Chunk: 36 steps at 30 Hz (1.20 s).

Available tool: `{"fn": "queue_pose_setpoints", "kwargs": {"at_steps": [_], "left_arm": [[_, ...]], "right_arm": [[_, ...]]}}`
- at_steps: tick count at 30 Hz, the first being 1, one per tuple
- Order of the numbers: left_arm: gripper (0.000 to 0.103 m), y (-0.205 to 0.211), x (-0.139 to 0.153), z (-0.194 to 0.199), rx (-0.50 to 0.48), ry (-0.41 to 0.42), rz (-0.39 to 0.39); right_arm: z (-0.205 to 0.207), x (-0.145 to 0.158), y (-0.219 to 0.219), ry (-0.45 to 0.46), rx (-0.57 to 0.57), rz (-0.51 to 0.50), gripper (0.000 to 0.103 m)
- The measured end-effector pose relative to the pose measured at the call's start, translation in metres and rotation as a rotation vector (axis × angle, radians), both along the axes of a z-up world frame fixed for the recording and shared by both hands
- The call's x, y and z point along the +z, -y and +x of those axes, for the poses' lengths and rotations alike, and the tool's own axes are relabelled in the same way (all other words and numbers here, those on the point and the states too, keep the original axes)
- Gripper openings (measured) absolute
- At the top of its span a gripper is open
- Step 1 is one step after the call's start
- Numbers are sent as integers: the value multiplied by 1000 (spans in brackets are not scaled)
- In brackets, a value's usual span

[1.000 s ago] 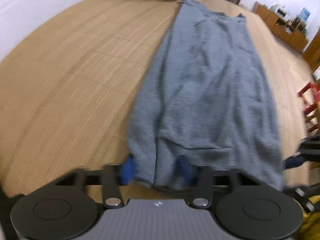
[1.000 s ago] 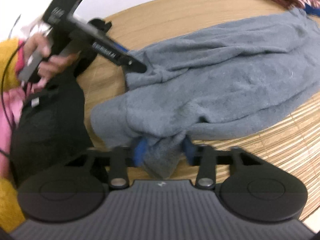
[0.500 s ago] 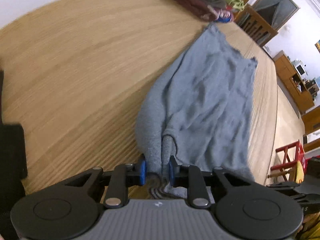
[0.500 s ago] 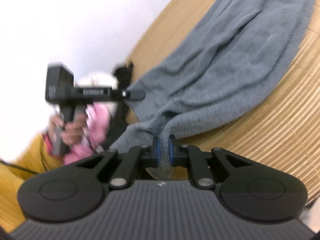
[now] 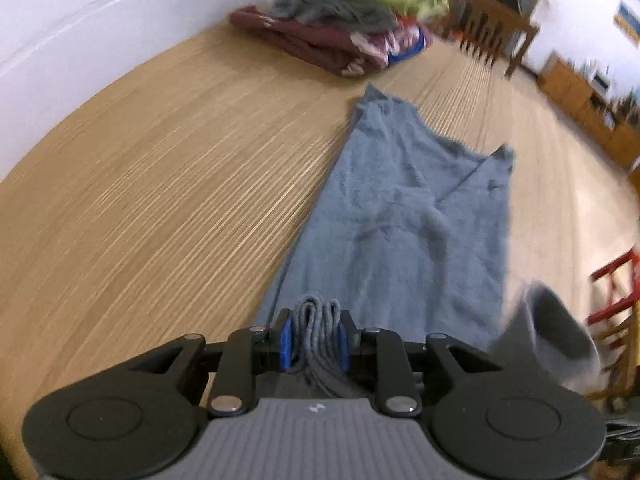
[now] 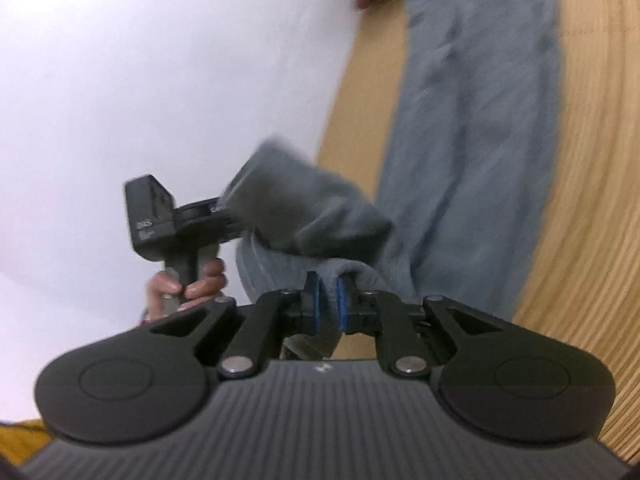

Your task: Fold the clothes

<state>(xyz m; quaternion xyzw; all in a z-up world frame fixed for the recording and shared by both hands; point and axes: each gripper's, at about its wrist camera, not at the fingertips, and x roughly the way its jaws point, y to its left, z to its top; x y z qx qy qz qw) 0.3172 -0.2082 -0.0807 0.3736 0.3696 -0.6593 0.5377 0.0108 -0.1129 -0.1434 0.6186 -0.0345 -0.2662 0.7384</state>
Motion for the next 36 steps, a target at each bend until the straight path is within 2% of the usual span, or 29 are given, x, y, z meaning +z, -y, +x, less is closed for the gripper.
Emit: {"fn": "queue_pose_setpoints", "kwargs": {"at_steps": [3, 5, 6, 9, 12, 15, 18, 21, 22, 24, 26, 30, 33, 36], "left_arm": [[32, 31, -32, -19, 13, 49, 38], [31, 42, -40, -27, 33, 91, 32], [31, 41, -38, -28, 31, 104, 15], [37, 34, -22, -32, -19, 154, -37], [49, 16, 3, -30, -51, 221, -109], [51, -3, 19, -24, -51, 194, -110], [51, -24, 16, -22, -48, 179, -109], [51, -27, -9, -19, -26, 136, -78], [51, -24, -20, -17, -20, 106, -58], [52, -12, -49, -17, -27, 71, -29], [64, 1, -75, -21, -9, 82, -7], [64, 3, -73, -9, 18, 16, 0], [64, -15, -58, 3, -1, 37, -17], [64, -42, -41, 18, -25, 109, -53]], "right_arm": [[-13, -20, 26, -154, -53, 80, 19], [-23, -25, 33, -226, -101, 113, 21], [-29, -22, 33, -246, -117, 98, 21], [-39, 4, 29, -327, -123, -37, 23], [-21, 38, 24, -422, -24, -270, 27], [13, 56, 25, -473, 116, -481, 27], [45, 52, 38, -528, 162, -582, 25], [61, 33, 61, -685, 136, -569, 24], [66, 20, 67, -784, 120, -532, 24], [63, 1, 79, -878, 70, -464, 27], [59, 2, 77, -876, 72, -470, 28], [54, 11, 72, -890, 83, -465, 30], [41, 18, 65, -839, 66, -449, 32], [15, 28, 33, -762, 53, -448, 48]]}}
